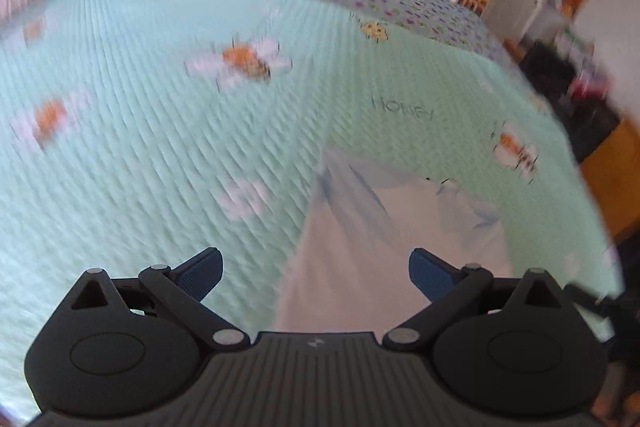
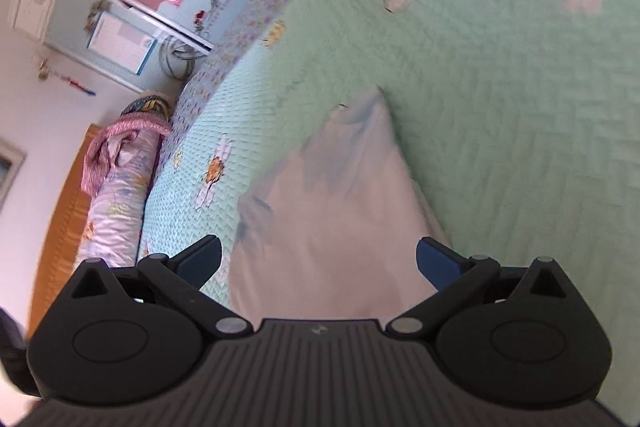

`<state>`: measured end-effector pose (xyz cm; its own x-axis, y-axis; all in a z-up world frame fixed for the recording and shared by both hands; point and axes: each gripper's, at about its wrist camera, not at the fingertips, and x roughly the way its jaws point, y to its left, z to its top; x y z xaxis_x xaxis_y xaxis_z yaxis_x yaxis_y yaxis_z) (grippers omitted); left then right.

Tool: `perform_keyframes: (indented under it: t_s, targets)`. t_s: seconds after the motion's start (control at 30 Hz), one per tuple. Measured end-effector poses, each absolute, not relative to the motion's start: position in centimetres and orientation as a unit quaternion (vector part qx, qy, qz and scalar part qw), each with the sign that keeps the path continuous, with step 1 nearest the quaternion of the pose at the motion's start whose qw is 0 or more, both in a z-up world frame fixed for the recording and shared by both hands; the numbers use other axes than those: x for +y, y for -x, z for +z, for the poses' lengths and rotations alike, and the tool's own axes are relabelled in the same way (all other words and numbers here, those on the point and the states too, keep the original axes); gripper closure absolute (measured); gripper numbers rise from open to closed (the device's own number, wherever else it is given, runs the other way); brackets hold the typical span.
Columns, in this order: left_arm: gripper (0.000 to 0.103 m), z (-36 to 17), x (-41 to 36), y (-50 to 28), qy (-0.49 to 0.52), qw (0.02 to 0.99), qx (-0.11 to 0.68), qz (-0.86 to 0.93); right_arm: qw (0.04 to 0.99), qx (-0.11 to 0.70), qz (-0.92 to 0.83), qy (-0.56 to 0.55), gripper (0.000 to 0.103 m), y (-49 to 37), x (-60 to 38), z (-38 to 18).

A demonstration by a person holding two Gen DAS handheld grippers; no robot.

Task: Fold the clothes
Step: 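Roll both grippers and bring them down to the shirt's edge, then close the left gripper on the shirt edge while the right gripper closes beside it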

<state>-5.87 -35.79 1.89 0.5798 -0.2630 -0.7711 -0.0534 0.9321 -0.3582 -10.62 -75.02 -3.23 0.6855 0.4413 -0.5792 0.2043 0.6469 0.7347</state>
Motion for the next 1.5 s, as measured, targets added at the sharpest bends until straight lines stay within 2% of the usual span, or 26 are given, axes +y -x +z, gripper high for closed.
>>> perform_keyframes:
  t_s: [0.1, 0.33, 0.5, 0.77, 1.0, 1.23, 1.3, 1.4, 1.43, 1.47, 1.5]
  targets:
    - [0.002, -3.2, -32.5, 3.8, 0.298, 0.822, 0.48, -0.072, 0.805, 0.404, 0.067, -0.429, 0.0, 8.9, -76.9, -5.8]
    - [0.002, -8.2, -32.5, -0.6, 0.291, 0.803, 0.509, -0.109, 0.785, 0.433, 0.087, -0.435, 0.0, 5.9, -78.0, -9.8]
    - [0.0, -9.0, -34.6, -3.5, 0.278, 0.788, 0.52, -0.177, 0.79, 0.441, 0.14, -0.403, 0.0, 3.4, -76.7, -9.7]
    - [0.0, -10.5, -37.8, -7.9, 0.256, 0.756, 0.531, -0.284, 0.766, 0.44, 0.21, -0.418, 0.0, -0.2, -76.4, -10.4]
    - [0.0, -12.5, -38.0, -10.6, 0.336, 0.695, 0.54, -0.335, 0.773, 0.431, 0.252, -0.392, 0.0, -2.5, -75.4, -10.5]
    - [0.0, -12.4, -39.4, -10.1, 0.321, 0.694, 0.528, -0.37, 0.766, 0.438, 0.287, -0.374, 0.001, -3.7, -75.0, -10.4]
    - [0.0, -12.5, -39.3, -9.7, 0.325, 0.698, 0.518, -0.371, 0.768, 0.44, 0.284, -0.368, 0.005, -3.6, -75.0, -10.4]
    - [0.0, -11.6, -40.0, -9.2, 0.3, 0.711, 0.523, -0.362, 0.776, 0.454, 0.257, -0.354, 0.032, -3.5, -75.5, -10.4]
    - [0.0, -11.2, -40.3, -9.2, 0.289, 0.716, 0.526, -0.357, 0.775, 0.463, 0.247, -0.352, 0.053, -3.4, -75.7, -10.6]
    - [0.0, -11.0, -40.5, -9.1, 0.281, 0.72, 0.527, -0.354, 0.77, 0.476, 0.241, -0.35, 0.083, -3.4, -75.7, -11.0]
    - [0.0, -10.8, -40.6, -9.0, 0.273, 0.724, 0.528, -0.35, 0.765, 0.49, 0.235, -0.347, 0.089, -3.3, -75.7, -11.4]
